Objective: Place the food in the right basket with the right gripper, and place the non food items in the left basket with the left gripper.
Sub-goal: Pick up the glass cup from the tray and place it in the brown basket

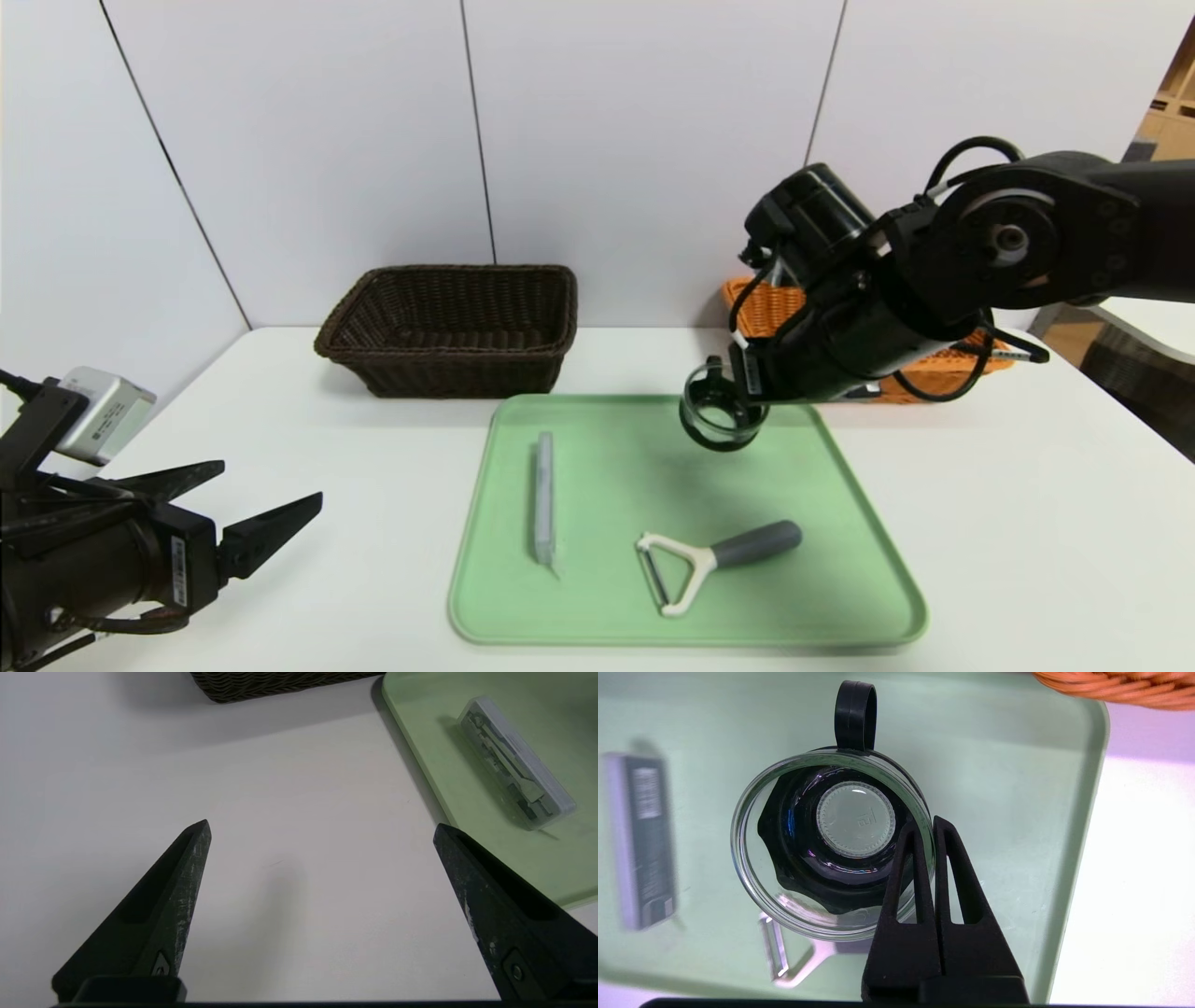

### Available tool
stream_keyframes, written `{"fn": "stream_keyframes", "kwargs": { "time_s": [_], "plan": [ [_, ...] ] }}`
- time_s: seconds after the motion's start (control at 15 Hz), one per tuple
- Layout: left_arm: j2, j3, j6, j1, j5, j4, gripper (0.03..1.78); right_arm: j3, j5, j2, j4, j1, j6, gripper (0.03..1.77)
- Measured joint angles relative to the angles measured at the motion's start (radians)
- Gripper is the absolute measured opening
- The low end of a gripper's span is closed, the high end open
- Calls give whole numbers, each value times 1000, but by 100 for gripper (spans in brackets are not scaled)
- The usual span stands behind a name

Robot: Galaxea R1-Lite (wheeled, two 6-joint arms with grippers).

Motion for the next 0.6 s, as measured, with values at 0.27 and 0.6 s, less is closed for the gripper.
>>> {"fn": "stream_keyframes", "kwargs": {
  "time_s": [0.27,0.6],
  "plan": [
    [0,-3,-1,-2,-1,0,169,-55,-8,-78,0,73,-49,6],
    [0,-3,-1,-2,-2,0,169,-130,-14,-123,-107,97,-172,6]
  ]
}}
